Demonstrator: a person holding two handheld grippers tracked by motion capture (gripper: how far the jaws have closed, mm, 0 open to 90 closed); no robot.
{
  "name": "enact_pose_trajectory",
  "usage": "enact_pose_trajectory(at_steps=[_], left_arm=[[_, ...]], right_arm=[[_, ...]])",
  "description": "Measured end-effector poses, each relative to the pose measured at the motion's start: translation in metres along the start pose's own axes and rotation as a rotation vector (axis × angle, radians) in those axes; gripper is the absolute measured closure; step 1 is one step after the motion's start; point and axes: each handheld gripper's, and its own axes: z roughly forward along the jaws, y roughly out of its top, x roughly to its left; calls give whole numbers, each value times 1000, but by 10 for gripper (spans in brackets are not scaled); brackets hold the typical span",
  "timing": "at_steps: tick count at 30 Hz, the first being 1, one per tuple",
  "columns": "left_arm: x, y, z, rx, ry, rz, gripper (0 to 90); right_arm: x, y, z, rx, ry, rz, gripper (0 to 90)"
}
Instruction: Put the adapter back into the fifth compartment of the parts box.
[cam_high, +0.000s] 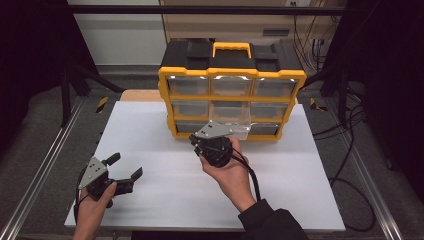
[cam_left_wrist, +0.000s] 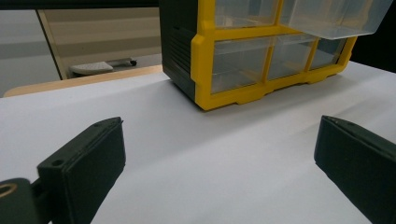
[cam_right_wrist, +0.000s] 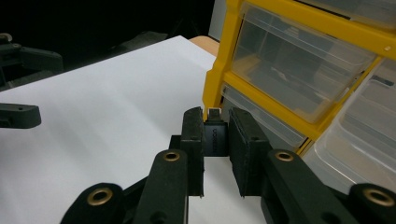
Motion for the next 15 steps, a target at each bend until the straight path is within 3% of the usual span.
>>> enact_pose_trajectory(at_steps=[15], left_arm=[[0, 0, 0, 3, 2, 0, 16]], right_arm=[[-4, 5, -6, -31, 9, 18, 764]])
